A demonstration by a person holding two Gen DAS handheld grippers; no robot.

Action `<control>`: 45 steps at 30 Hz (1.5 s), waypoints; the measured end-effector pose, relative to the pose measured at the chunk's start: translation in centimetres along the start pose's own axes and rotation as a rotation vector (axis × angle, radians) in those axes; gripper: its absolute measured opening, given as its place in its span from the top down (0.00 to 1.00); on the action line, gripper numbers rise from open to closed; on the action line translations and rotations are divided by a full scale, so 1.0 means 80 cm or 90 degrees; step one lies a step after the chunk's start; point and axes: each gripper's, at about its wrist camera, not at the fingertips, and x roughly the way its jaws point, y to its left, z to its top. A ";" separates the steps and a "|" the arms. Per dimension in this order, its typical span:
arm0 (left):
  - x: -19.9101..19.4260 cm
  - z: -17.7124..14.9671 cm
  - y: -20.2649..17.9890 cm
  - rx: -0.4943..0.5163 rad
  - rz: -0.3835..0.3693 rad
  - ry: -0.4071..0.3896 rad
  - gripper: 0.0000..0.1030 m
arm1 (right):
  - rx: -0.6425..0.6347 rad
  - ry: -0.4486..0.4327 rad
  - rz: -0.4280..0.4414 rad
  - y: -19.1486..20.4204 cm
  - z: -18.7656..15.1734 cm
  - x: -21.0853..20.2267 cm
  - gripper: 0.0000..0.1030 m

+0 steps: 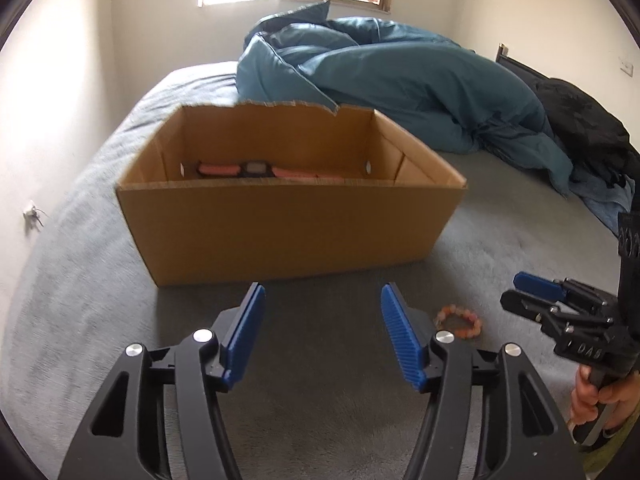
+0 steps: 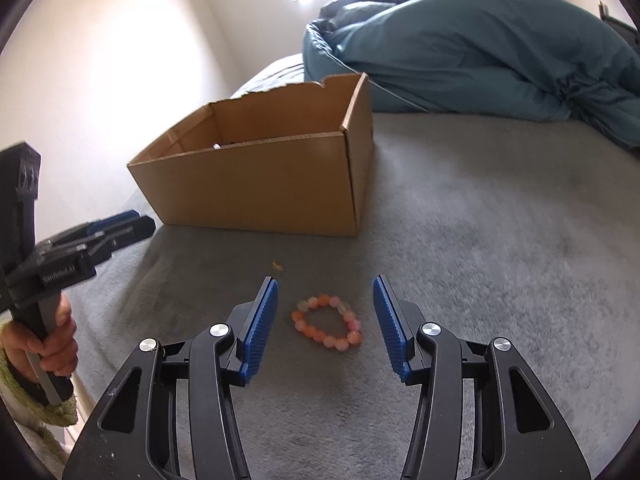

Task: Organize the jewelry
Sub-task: 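Lower the right tool to the pink bead bracelet while the left tool lowers to a small gold charm, then close the right tool on the pink bead bracelet while the left tool closes on the gold charm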

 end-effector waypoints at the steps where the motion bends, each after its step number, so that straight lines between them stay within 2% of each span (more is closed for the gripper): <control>1: 0.005 -0.004 -0.001 0.000 -0.006 0.002 0.43 | 0.002 0.002 -0.002 -0.002 -0.002 0.001 0.54; 4: 0.022 -0.010 -0.009 0.008 -0.030 0.006 0.43 | 0.012 0.007 -0.003 -0.008 -0.007 0.006 0.54; 11: 0.057 -0.012 -0.026 0.037 -0.091 0.000 0.43 | 0.012 0.026 -0.001 -0.013 -0.013 0.021 0.65; 18: 0.090 -0.008 -0.048 0.070 -0.149 0.005 0.43 | 0.018 0.043 0.001 -0.012 -0.018 0.040 0.66; 20: 0.096 -0.009 -0.052 0.077 -0.156 0.010 0.45 | 0.019 0.046 0.003 -0.012 -0.018 0.045 0.66; 22: 0.105 -0.010 -0.056 0.085 -0.161 0.025 0.55 | 0.020 0.049 0.005 -0.012 -0.017 0.049 0.66; 30: 0.136 -0.015 -0.058 0.085 -0.145 0.076 0.81 | 0.031 0.060 0.016 -0.018 -0.018 0.064 0.66; 42: 0.164 -0.018 -0.070 0.096 -0.116 0.118 0.83 | 0.052 0.062 0.032 -0.027 -0.026 0.069 0.66; 45: 0.152 -0.017 -0.071 0.097 -0.108 0.094 0.83 | 0.054 0.059 0.035 -0.029 -0.026 0.066 0.66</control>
